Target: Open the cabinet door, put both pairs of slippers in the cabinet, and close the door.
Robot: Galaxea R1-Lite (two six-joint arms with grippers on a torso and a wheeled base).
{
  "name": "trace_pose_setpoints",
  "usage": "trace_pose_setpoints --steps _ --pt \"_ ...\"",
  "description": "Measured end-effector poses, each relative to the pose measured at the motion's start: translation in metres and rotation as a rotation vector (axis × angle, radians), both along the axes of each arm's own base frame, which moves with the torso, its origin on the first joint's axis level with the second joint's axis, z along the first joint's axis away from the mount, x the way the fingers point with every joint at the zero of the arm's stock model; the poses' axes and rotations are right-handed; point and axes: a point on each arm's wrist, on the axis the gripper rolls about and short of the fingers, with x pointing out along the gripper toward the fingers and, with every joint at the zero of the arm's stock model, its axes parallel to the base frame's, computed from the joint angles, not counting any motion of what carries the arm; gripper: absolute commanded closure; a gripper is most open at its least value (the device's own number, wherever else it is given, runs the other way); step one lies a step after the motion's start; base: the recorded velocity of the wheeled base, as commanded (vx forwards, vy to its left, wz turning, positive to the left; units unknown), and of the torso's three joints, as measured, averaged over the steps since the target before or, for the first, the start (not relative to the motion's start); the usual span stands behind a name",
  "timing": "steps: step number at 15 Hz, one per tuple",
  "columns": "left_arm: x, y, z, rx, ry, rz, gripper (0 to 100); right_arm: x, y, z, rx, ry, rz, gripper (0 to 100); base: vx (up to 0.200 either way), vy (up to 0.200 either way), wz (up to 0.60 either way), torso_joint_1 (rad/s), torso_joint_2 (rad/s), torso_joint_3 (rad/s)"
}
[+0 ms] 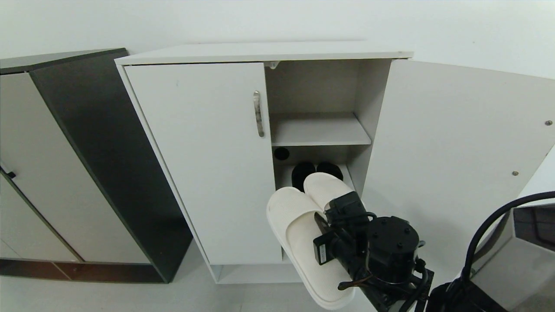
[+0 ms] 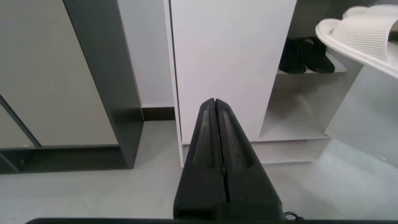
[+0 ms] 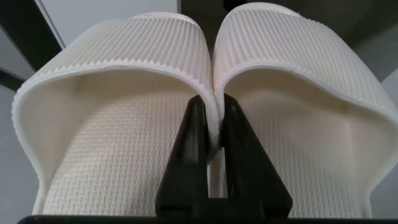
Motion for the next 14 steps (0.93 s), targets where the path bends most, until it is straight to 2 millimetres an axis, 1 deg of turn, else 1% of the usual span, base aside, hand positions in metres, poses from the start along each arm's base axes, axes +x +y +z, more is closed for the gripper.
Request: trace_pose_setpoints --steps 2,4,6,7,8,10,11,14 --pt "0.000 0.000 0.000 0.000 0.000 0.000 100 0.003 0.001 -0.001 -0.002 -0.049 0.001 100 0.000 0.000 0.00 0.000 0.00 0.000" --pt "0.000 0.000 0.000 0.000 0.000 0.000 100 0.006 0.004 -0.005 -0.032 -0.034 -0.019 100 0.000 0.000 0.00 0.000 0.00 0.000" --pt "0.000 0.000 0.000 0.000 0.000 0.000 100 0.012 0.011 -0.006 -0.073 0.069 -0.088 100 0.000 0.000 0.00 0.000 0.00 0.000" --pt "0.000 0.000 0.000 0.001 0.000 -0.001 100 0.015 0.015 -0.001 -0.080 0.115 -0.145 100 0.000 0.000 0.00 0.000 0.00 0.000" --pt "0.000 0.000 0.000 0.001 0.000 -0.001 100 0.017 0.020 0.009 -0.071 0.140 -0.214 100 0.000 0.000 0.00 0.000 0.00 0.000" --pt "0.000 0.000 0.000 0.001 0.000 -0.002 100 0.023 0.027 0.038 -0.029 0.152 -0.337 100 0.000 0.000 0.00 0.000 0.00 0.000" --pt "0.000 0.000 0.000 0.002 0.000 -0.002 100 0.024 0.029 0.052 -0.013 0.155 -0.367 100 0.000 0.000 0.00 0.000 0.00 0.000" --pt "0.000 0.000 0.000 0.004 0.000 -0.003 100 0.022 0.029 0.090 0.021 0.144 -0.387 100 0.000 0.000 0.00 0.000 0.00 0.000"
